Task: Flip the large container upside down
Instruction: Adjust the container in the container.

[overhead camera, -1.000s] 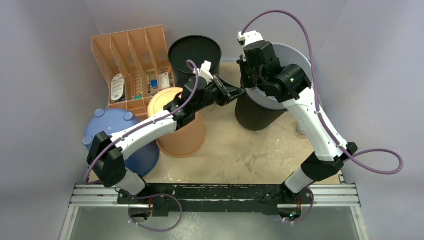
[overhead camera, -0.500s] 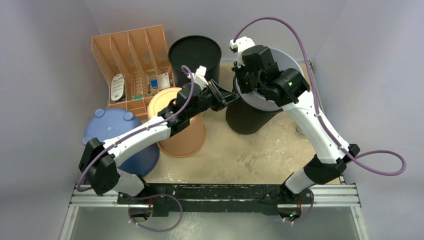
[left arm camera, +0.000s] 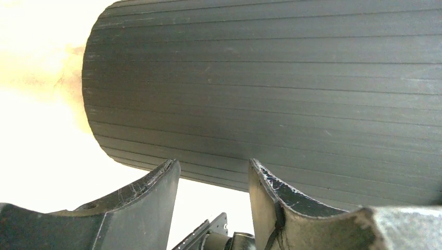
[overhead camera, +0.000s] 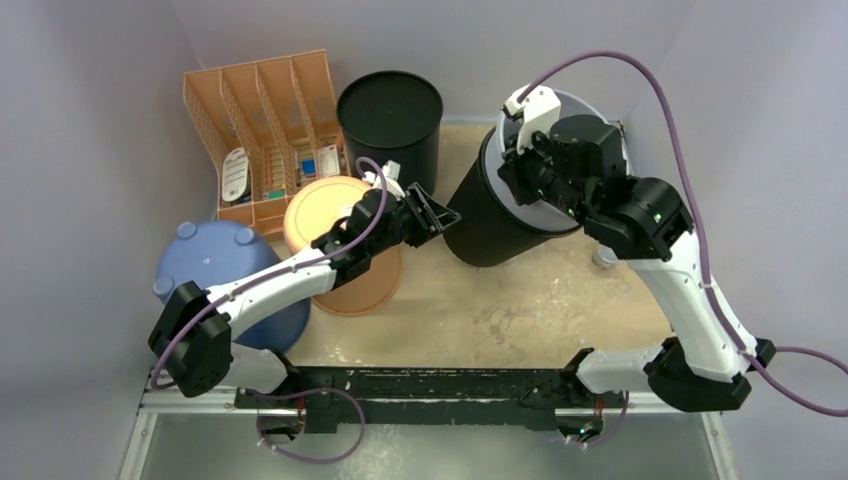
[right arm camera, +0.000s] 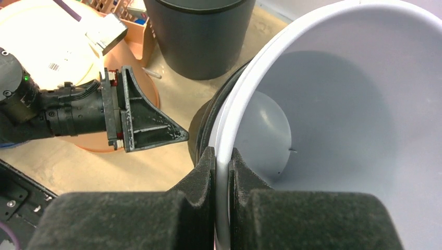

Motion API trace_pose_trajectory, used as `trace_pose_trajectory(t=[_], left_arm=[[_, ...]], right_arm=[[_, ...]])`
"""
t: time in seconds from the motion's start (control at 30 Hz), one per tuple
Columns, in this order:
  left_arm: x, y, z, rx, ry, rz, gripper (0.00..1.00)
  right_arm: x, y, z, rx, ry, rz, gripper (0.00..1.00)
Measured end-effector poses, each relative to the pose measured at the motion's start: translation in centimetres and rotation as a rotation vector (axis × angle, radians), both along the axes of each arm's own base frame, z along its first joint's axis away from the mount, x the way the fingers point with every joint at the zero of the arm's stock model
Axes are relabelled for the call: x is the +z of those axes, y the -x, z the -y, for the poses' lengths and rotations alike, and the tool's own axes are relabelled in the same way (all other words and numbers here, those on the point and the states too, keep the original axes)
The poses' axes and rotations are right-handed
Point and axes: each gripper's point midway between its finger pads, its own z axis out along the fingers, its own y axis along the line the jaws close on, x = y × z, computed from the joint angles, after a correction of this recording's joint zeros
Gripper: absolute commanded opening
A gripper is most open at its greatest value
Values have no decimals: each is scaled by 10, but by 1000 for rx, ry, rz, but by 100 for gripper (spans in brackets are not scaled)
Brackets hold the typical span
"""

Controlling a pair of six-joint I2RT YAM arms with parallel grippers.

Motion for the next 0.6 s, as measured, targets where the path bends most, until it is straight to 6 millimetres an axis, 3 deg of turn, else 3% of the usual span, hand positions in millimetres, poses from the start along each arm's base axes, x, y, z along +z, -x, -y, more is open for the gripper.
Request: trace_pose_trajectory(t=[0.13, 0.3, 0.37, 0.5, 0.6], left_arm=[[0, 0, -2, 7, -3, -2, 51], [5, -1, -1, 3, 6, 5, 56], [12, -2, 0, 2, 16, 15, 56], [37, -5, 5, -3, 60, 58, 57], [47, -6, 8, -11, 89, 77, 63]], right_arm=[[-1, 2, 2, 14, 14, 12, 0], [-34, 0, 0, 29, 85, -46, 0], [-45, 1, -1, 34, 105, -66, 0], [-50, 4, 4, 50, 128, -41, 0], [-51, 11, 10, 69, 138, -22, 0]])
